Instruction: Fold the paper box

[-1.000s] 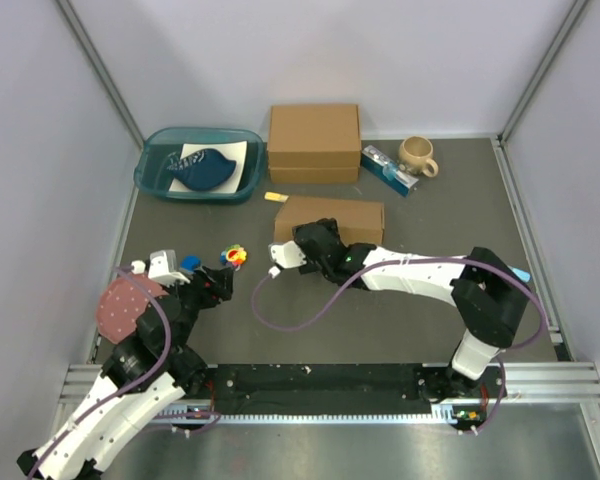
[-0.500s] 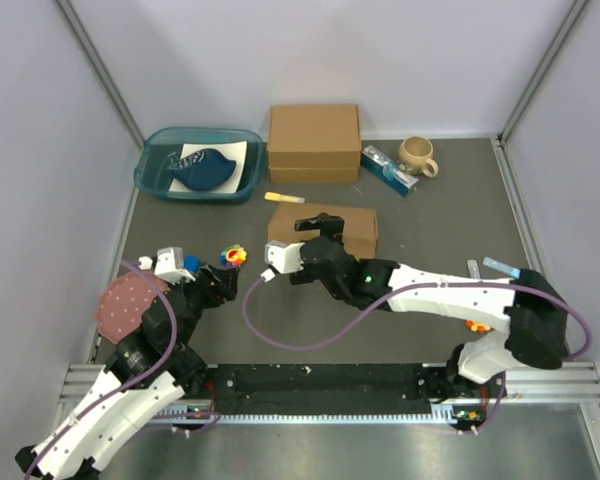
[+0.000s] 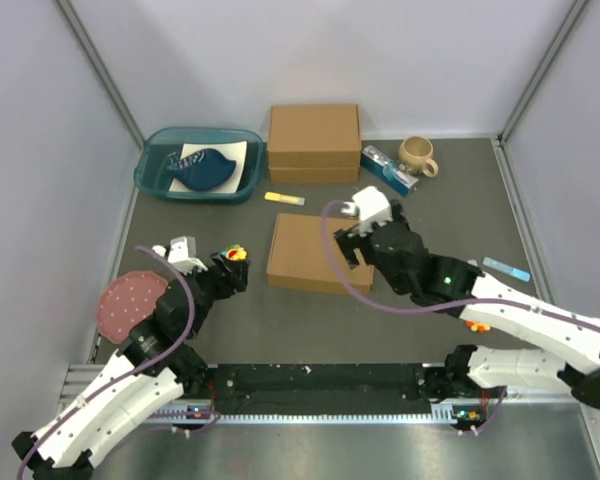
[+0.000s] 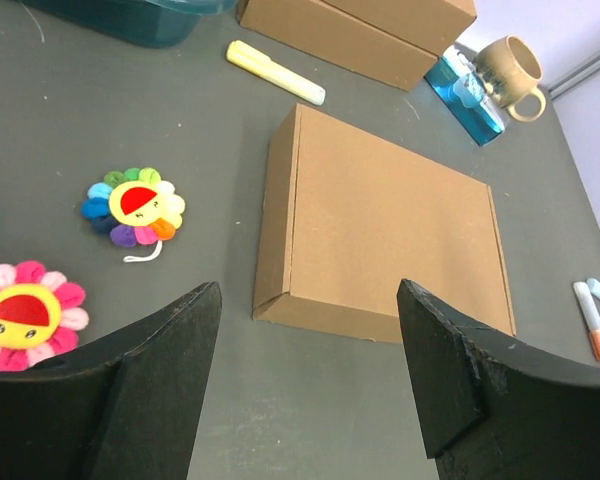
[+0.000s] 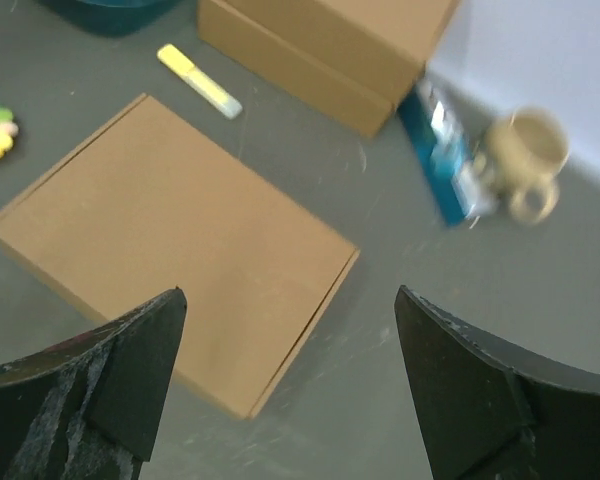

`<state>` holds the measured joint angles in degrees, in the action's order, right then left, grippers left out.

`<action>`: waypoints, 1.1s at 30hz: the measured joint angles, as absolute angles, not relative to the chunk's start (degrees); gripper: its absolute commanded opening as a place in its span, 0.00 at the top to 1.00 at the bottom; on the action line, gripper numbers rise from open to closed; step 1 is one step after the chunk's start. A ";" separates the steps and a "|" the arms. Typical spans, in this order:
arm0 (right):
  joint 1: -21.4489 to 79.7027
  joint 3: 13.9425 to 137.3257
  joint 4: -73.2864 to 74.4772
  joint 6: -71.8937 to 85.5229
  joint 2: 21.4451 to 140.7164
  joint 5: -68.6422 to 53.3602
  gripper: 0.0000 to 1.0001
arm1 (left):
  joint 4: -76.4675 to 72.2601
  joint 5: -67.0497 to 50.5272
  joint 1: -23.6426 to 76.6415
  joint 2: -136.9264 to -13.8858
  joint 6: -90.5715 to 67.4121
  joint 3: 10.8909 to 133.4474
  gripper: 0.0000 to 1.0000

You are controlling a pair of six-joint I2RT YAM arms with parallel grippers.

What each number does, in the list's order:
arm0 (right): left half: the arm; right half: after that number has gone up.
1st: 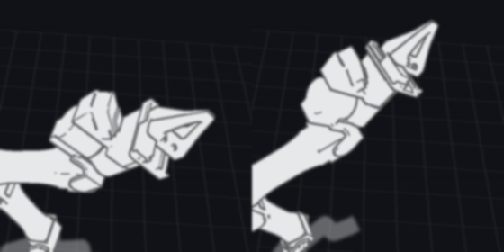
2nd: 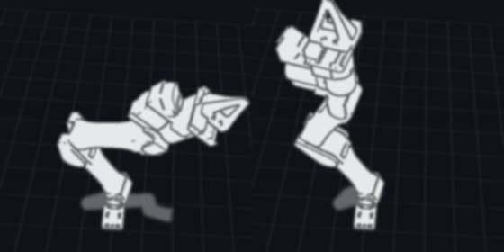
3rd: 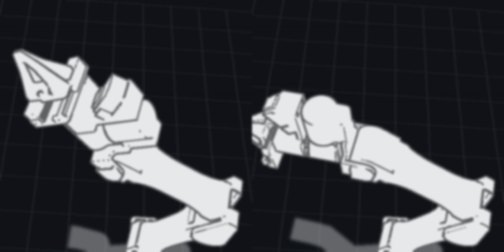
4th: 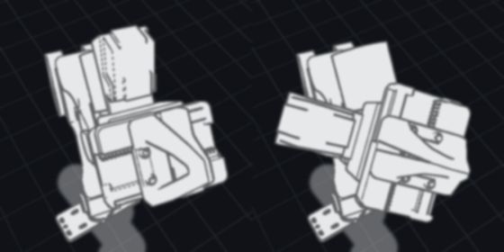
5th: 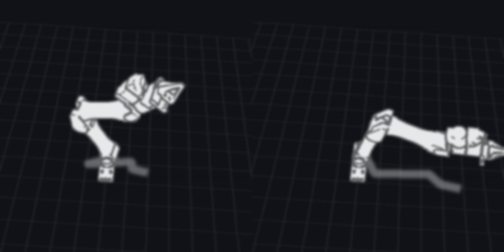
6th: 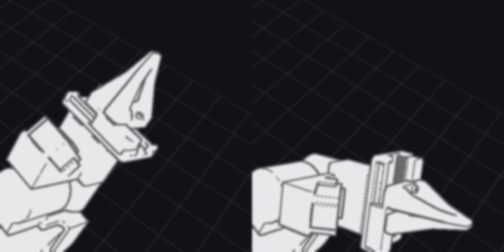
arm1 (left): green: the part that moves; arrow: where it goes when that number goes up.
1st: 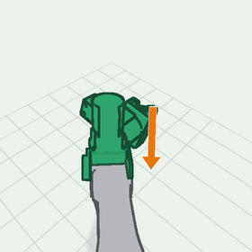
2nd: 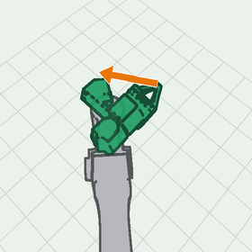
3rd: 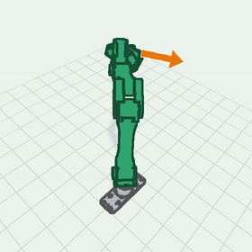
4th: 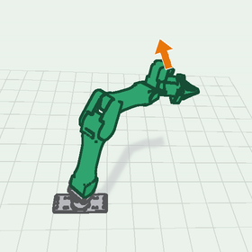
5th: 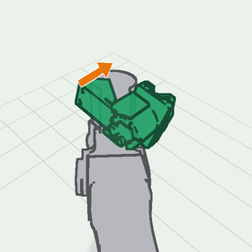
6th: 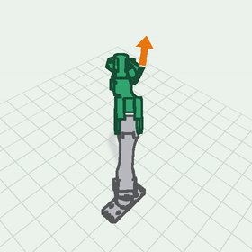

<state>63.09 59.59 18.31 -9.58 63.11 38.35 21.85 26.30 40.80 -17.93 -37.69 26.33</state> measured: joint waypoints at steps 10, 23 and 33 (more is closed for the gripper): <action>47.35 38.79 19.33 31.73 50.30 24.27 0.10 | 11.94 21.80 36.34 -37.60 -39.92 26.33 0.22; 27.62 25.82 -4.75 49.60 65.98 2.81 0.08 | -13.23 7.18 24.47 -64.71 -45.63 24.75 0.24; 26.48 33.91 -12.05 48.34 79.31 -3.33 0.09 | -22.87 -3.62 24.12 -77.10 -49.56 25.45 0.29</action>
